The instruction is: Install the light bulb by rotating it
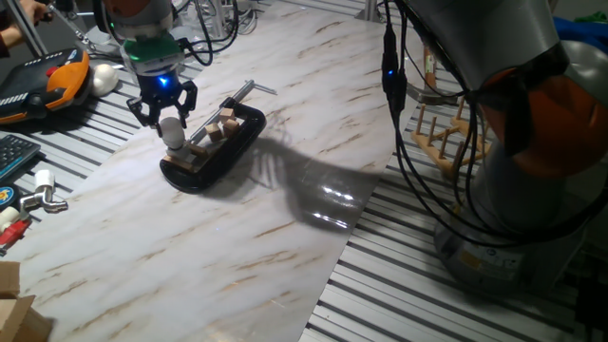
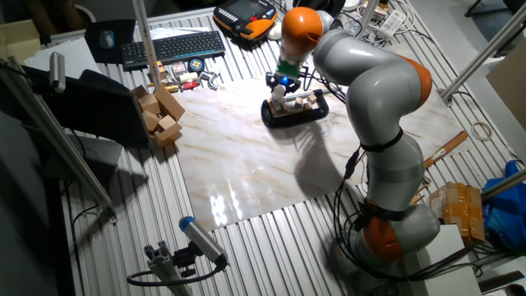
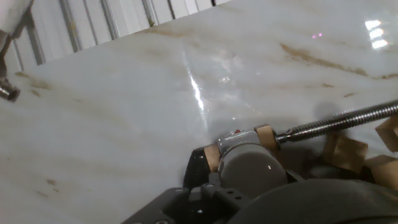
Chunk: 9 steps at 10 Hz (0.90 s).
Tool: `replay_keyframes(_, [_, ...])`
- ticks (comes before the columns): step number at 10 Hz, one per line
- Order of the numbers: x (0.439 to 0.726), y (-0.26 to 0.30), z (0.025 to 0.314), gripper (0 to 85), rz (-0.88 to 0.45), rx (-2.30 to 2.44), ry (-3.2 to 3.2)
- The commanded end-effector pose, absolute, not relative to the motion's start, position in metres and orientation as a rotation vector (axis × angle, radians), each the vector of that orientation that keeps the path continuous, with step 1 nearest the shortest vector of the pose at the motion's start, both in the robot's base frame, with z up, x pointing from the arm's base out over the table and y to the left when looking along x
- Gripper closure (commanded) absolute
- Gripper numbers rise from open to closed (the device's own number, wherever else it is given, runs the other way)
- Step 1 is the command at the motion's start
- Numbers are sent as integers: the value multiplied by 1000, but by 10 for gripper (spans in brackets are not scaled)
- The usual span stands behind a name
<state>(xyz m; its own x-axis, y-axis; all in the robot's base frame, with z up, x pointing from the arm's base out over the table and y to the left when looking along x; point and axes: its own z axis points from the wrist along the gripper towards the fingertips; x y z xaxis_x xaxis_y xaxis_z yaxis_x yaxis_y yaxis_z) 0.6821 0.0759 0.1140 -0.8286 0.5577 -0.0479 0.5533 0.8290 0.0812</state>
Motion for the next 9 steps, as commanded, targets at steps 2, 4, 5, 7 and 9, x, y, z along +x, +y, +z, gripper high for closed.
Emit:
replay_keyframes(2, [682, 76, 113, 850, 111, 965, 2907])
replay_keyframes(4, [682, 76, 113, 850, 118, 1025, 2879])
replay_keyframes(5, [682, 76, 113, 850, 117, 1050, 2865])
replay_keyframes(7, [682, 75, 114, 850, 97, 1082, 2852])
replay_keyframes(9, [682, 75, 114, 850, 91, 1102, 2854])
